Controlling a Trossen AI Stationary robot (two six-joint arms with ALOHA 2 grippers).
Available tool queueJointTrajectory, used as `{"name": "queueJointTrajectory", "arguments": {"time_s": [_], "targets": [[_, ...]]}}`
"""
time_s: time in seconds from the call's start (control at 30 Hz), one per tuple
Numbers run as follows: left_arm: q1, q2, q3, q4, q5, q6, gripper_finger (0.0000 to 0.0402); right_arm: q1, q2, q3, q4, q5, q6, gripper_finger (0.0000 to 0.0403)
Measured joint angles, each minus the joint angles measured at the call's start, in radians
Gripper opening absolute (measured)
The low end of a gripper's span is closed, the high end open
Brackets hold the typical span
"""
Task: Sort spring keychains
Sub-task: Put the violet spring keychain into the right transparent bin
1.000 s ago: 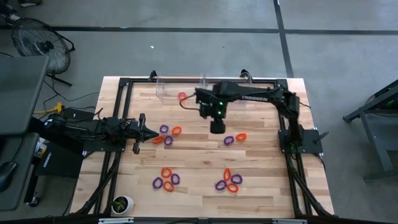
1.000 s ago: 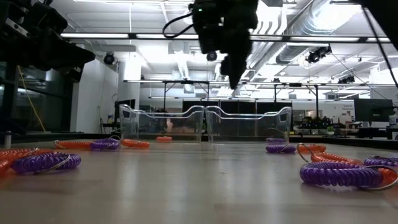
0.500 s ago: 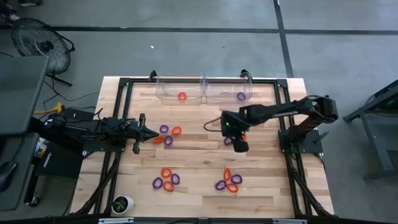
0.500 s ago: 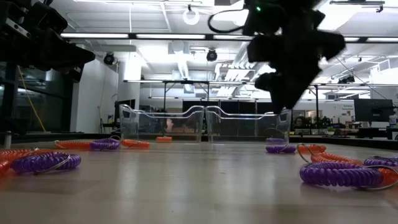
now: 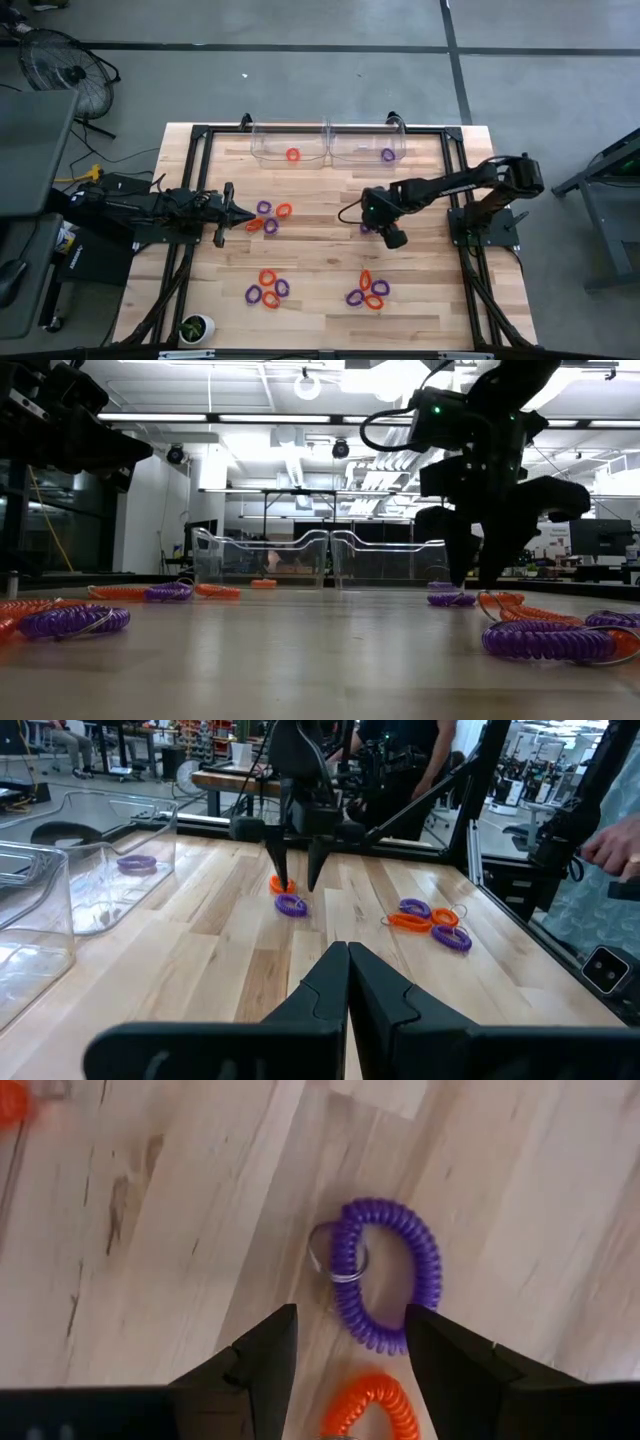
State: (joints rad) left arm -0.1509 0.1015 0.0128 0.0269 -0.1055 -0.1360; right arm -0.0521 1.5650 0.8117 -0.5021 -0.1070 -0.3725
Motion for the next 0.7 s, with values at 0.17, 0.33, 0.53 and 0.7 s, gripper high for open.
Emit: {"name": "queueJointTrajectory", "arguments": {"time_s": [0.17, 0.33, 0.53, 0.7], "targets": [[0.0, 0.0, 0.0, 0.0, 0.0, 0.0, 0.0, 0.0, 0.0, -0.01, -0.001, 0.0, -0.057, 0.0181], [0.0, 0.0, 0.0, 0.0, 0.0, 0.0, 0.0, 0.0, 0.002, -0.01, 0.011, 0.013, -0.111, 0.0181], [0.0, 0.0, 0.0, 0.0, 0.0, 0.0, 0.0, 0.0, 0.05, -0.01, 0.042, 0.012, -0.148, 0.0181], [0.0, 0.0, 0.0, 0.0, 0.0, 0.0, 0.0, 0.0, 0.076, -0.009, 0.081, 0.001, -0.19, 0.0181]]}}
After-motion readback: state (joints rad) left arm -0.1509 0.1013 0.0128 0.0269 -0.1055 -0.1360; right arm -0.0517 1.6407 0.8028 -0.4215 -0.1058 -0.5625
